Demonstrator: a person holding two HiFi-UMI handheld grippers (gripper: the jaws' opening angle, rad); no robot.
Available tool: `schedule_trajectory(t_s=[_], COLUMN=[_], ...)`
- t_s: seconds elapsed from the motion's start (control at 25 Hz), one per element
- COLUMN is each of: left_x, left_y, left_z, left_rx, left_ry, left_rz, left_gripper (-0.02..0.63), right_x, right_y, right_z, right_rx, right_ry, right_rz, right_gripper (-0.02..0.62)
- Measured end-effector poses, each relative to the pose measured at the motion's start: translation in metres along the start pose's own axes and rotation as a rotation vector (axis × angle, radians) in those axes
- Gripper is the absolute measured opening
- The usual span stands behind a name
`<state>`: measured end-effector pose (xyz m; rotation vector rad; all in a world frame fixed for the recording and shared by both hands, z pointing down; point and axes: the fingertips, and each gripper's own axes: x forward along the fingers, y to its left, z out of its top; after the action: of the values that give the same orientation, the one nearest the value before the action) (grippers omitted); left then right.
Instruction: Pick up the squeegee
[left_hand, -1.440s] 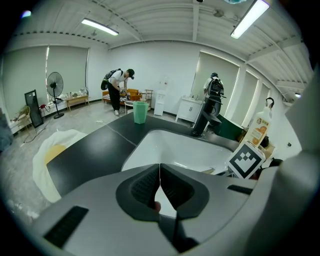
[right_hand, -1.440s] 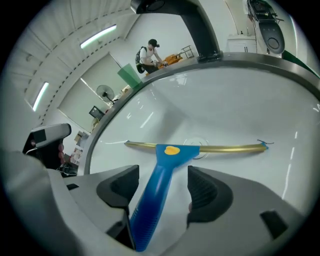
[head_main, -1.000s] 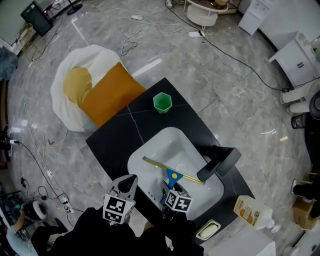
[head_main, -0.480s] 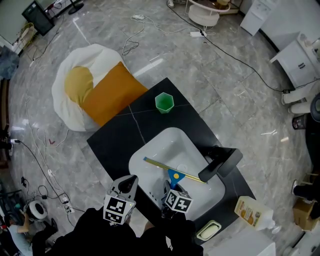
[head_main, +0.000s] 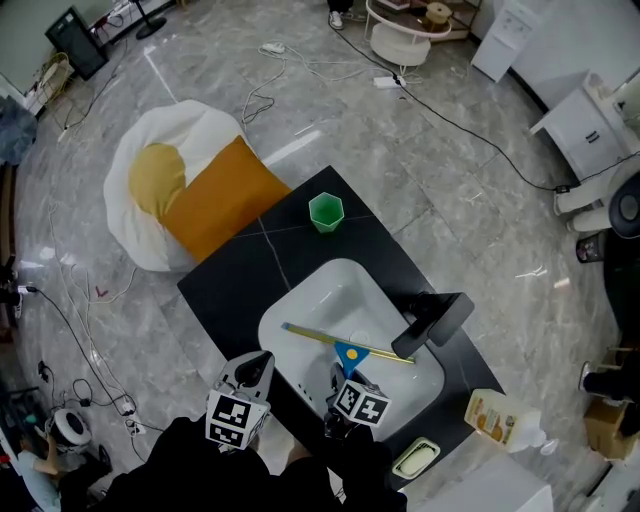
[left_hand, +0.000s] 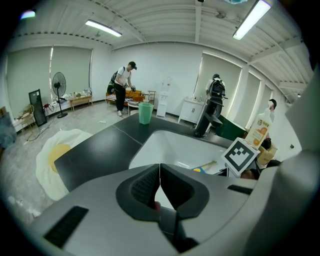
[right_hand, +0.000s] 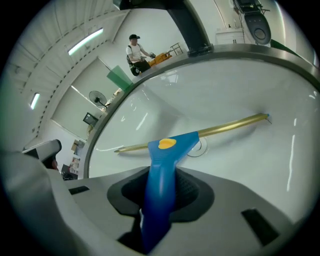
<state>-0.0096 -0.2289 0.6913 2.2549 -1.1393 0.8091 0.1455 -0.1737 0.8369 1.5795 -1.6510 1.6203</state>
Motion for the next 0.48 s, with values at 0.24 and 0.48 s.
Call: schedule_trajectory(t_s=[0.24, 0.48], left_x=[-0.017, -0.04], left_y=[-0.009, -0.019], left_z=[0.015, 0.032], left_rx=[0.021, 0.056], left_ry=[-0.045, -0.093], left_rz=[-0.015, -0.036], left_gripper=[0.025, 0.025], right_x=[-0.024, -0.058], right_y=[0.011, 0.026], right_z=[0.014, 0.033], right_rx=[-0.024, -0.084], right_ry=[-0.062, -0.146], right_rz=[0.001, -0.005], right_gripper=[0.123, 0.123])
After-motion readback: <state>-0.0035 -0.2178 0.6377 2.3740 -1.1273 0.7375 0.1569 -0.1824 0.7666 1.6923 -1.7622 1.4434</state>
